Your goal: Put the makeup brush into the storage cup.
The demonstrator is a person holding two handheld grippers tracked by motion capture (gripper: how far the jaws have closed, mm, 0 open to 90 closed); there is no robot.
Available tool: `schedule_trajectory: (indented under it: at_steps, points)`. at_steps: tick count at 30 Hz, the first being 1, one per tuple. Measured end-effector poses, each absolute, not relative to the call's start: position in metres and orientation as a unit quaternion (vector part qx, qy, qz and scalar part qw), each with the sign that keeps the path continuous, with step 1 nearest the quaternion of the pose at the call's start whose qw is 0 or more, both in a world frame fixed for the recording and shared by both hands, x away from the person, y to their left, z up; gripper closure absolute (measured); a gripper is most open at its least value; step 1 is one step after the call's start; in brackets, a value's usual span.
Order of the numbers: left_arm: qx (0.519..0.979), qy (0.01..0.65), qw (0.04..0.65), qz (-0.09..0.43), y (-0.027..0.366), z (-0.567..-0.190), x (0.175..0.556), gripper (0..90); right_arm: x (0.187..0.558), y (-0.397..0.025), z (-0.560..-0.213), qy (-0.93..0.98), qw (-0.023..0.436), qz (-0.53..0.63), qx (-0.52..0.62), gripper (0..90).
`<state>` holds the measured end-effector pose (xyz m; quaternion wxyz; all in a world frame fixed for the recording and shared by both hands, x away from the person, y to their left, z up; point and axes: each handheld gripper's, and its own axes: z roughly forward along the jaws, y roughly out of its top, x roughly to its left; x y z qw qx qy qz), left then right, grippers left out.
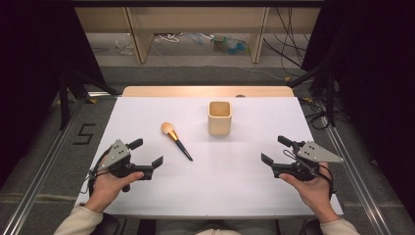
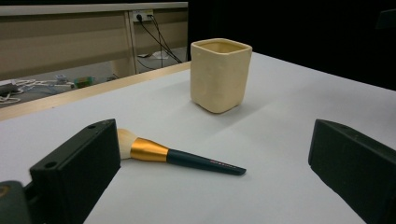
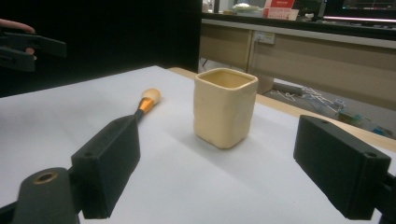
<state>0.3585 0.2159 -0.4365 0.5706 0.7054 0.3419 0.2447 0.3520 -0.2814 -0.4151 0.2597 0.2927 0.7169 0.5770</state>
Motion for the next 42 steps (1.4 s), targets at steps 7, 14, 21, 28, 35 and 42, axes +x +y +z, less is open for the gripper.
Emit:
schedule_trajectory:
  at_steps: [7, 14, 21, 28, 35, 42]
  points:
    - [0.707, 0.351, 0.563, 0.246, 0.207, -0.438, 0.375, 1.9, 0.352, -0.282, -0.415, 0.717, 0.261, 0.576, 0.293, 15.3]
    - [0.714, 0.363, 0.547, 0.243, 0.200, -0.440, 0.387, 2.5, 0.351, -0.281, -0.415, 0.717, 0.257, 0.575, 0.299, 15.0]
    - [0.717, 0.366, 0.541, 0.244, 0.191, -0.438, 0.398, 2.5, 0.353, -0.281, -0.416, 0.717, 0.267, 0.574, 0.292, 15.0]
    - [0.718, 0.370, 0.535, 0.247, 0.181, -0.438, 0.412, 2.5, 0.354, -0.281, -0.416, 0.716, 0.265, 0.578, 0.289, 15.0]
    - [0.715, 0.373, 0.537, 0.248, 0.174, -0.438, 0.424, 2.8, 0.354, -0.281, -0.416, 0.716, 0.264, 0.578, 0.290, 14.9]
    - [0.716, 0.378, 0.531, 0.249, 0.169, -0.438, 0.431, 3.1, 0.352, -0.281, -0.417, 0.719, 0.253, 0.573, 0.301, 14.5]
